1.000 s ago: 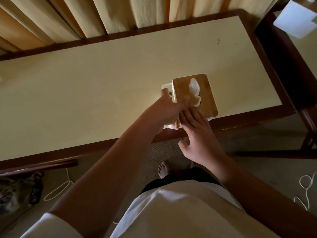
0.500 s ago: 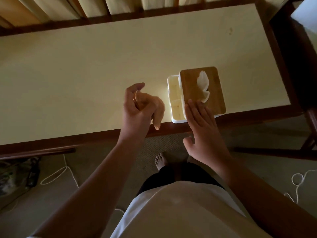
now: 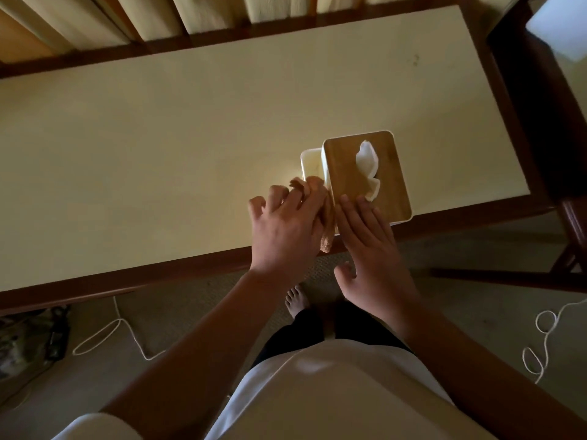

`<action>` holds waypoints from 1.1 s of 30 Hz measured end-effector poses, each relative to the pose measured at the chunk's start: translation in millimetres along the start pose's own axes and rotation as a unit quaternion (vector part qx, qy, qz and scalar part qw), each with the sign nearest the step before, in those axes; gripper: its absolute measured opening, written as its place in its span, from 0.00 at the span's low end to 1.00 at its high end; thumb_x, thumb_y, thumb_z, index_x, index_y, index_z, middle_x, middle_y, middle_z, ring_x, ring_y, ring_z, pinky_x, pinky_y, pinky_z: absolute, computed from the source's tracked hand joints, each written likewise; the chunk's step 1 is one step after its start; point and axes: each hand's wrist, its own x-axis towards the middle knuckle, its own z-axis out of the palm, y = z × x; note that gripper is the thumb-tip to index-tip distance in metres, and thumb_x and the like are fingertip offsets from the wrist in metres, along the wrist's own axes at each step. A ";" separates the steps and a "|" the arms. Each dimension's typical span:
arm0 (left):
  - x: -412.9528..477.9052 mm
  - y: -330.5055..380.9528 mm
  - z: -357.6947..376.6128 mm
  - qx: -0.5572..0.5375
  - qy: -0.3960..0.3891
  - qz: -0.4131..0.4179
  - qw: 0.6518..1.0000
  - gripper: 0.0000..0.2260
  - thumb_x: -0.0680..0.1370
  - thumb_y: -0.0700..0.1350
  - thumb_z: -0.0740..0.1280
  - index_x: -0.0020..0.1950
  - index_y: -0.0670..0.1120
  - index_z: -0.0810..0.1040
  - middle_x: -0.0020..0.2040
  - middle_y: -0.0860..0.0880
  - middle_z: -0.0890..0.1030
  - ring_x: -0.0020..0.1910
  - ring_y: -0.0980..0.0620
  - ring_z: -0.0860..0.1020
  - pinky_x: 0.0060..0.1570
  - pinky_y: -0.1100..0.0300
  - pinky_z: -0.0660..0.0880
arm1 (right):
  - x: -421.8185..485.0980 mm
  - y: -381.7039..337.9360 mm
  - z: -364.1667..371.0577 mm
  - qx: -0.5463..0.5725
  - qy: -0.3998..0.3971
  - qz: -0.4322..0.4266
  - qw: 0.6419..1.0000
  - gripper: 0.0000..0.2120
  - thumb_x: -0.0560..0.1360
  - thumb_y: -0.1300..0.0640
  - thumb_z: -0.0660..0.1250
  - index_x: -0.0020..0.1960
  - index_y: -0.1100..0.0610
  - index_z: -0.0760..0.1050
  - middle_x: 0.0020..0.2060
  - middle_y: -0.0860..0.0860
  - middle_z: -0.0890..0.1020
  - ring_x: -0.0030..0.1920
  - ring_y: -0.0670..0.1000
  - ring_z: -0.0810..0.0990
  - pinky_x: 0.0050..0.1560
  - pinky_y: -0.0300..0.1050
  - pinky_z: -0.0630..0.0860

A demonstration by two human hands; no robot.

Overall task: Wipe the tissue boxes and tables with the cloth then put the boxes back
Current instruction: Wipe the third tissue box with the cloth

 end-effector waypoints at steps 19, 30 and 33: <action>70.4 34.4 -13.4 0.035 -0.494 -0.084 0.865 0.03 0.83 0.44 0.67 0.55 0.48 0.76 0.46 0.50 0.76 0.41 0.48 0.78 0.57 0.47 0.81 | 1.7 -1.1 -4.2 -0.017 -0.008 -0.001 1.000 0.45 0.70 0.60 0.75 0.83 0.59 0.59 0.83 0.53 0.57 0.84 0.53 0.49 0.84 0.55 0.48; 37.5 46.7 -21.4 0.051 -0.299 -0.116 0.946 0.06 0.82 0.45 0.66 0.56 0.51 0.81 0.40 0.52 0.77 0.44 0.47 0.78 0.45 0.54 0.77 | 0.5 1.0 -3.0 -0.012 -0.004 -0.001 1.000 0.43 0.71 0.58 0.75 0.82 0.60 0.60 0.83 0.54 0.57 0.84 0.54 0.50 0.83 0.57 0.51; 41.0 48.1 -18.6 0.095 -0.374 -0.120 0.915 0.10 0.82 0.46 0.66 0.61 0.49 0.81 0.51 0.49 0.83 0.51 0.45 0.83 0.54 0.47 0.81 | 1.2 1.4 -3.2 -0.014 -0.005 -0.001 1.000 0.45 0.71 0.58 0.74 0.83 0.59 0.59 0.83 0.54 0.57 0.84 0.53 0.50 0.83 0.58 0.51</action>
